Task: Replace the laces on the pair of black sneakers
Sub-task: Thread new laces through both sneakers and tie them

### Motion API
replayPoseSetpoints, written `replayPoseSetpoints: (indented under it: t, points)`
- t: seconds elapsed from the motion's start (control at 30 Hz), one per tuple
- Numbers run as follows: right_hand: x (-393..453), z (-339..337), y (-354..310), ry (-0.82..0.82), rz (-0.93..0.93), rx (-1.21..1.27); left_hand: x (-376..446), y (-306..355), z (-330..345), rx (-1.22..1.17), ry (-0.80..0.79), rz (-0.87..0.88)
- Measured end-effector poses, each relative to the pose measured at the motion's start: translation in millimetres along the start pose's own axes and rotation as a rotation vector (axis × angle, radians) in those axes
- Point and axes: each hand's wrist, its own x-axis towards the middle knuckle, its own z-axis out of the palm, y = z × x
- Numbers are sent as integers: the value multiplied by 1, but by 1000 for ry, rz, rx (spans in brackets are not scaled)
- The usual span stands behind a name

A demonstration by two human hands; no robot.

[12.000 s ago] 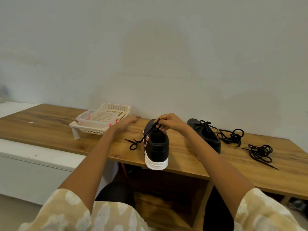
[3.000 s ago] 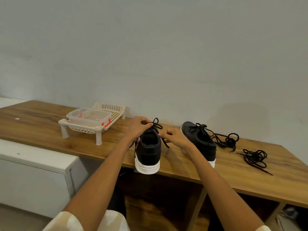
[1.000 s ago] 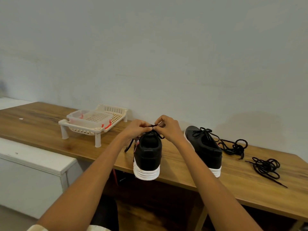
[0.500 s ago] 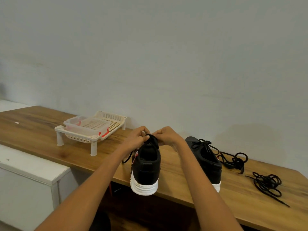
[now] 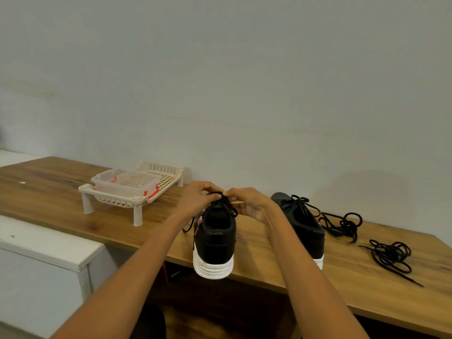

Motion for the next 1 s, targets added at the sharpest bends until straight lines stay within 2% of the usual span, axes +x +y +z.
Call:
replayPoseSetpoints:
  t: [0.13,0.27,0.37,0.47,0.67,0.77,0.87,1.0]
  points:
    - [1,8,-4,122,16,23,-2,4,-3,-47,-48,-42]
    - [5,8,-3,289,-78,32,-2,3,-9,-89,-138,-120]
    - [7,8,2,326,-85,69,1,1,-10,-82,-174,-157]
    - [6,9,6,295,-153,-83,1,3,-11,-56,-209,-168]
    - [-2,0,-1,147,-520,-532,-2,3,-9,-50,-196,-140]
    - [-3,1,2,128,-558,-670,-4,2,-9,-35,-165,-130]
    - [-5,0,1,208,-598,-578,-6,6,-8,-39,-159,-120]
    - [-4,1,0,1,-484,-648,-7,5,-8,-49,-135,-128]
